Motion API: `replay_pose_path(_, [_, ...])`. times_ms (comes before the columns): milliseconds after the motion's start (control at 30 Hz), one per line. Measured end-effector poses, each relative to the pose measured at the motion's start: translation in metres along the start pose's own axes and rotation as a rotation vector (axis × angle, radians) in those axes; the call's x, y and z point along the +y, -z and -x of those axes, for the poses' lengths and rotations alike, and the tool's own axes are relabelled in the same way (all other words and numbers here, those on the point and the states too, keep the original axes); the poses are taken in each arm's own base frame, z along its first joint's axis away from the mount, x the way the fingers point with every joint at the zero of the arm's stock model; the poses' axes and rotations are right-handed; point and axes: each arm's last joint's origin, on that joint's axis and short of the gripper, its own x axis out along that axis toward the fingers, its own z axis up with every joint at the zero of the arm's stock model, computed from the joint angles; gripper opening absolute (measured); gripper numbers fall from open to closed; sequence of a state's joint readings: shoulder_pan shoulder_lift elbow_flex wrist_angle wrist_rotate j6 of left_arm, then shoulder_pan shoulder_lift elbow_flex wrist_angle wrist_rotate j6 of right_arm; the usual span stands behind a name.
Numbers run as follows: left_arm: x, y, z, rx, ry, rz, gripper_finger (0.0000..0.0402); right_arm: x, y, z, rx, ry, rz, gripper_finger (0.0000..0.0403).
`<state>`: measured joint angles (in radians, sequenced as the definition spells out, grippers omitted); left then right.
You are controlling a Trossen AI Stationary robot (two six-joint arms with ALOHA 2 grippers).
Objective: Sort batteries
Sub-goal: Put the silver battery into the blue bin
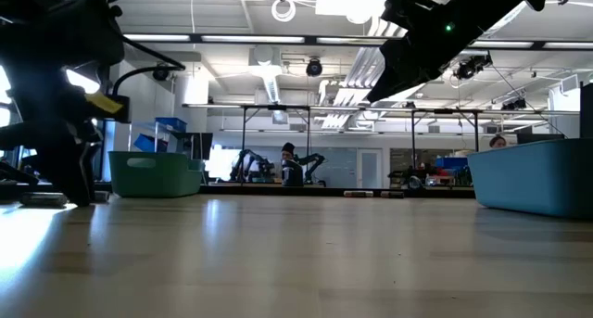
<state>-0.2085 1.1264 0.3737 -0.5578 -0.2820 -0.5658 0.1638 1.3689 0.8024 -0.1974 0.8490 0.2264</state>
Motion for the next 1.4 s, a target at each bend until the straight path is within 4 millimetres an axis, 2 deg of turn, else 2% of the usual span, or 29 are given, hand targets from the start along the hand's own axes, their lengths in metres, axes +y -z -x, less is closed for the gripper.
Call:
replay_pose_path(233, [-0.002, -0.002, -0.001, -0.003, 0.022, 0.002, 0.0081, 0.0, 0.0, 0.0, 0.0, 0.001, 0.0, 0.0174])
replay_pose_path(433, [-0.007, -0.019, 0.018, -0.043, 0.06, -0.01, 0.0056, 0.0, 0.0, 0.0, -0.001, 0.004, 0.0, 0.0174])
replay_pose_path(533, [-0.009, -0.027, 0.028, -0.055, 0.096, -0.029, 0.0065, 0.0, 0.0, 0.0, -0.002, 0.007, 0.0, 0.0174])
replay_pose_path(633, [-0.011, -0.032, 0.038, -0.048, 0.16, -0.024, 0.0092, 0.0, 0.0, 0.0, -0.002, 0.007, 0.0, 0.0174])
replay_pose_path(833, [-0.016, -0.019, 0.045, 0.164, 0.343, -0.019, 0.0152, 0.0, 0.0, 0.0, -0.002, 0.007, -0.005, 0.0174])
replay_pose_path(1000, [-0.012, -0.003, 0.047, 0.295, 0.23, 0.019, 0.016, 0.0, 0.0, 0.0, -0.002, 0.007, -0.006, 0.0174])
replay_pose_path(1233, [-0.012, 0.003, 0.046, 0.192, 0.084, -0.127, 0.0161, 0.0, 0.0, 0.0, -0.002, 0.008, -0.008, 0.0174])
replay_pose_path(1400, [-0.01, 0.01, 0.039, 0.208, 0.058, -0.097, 0.0161, 0.0, 0.0, 0.0, -0.002, 0.008, -0.009, 0.0174])
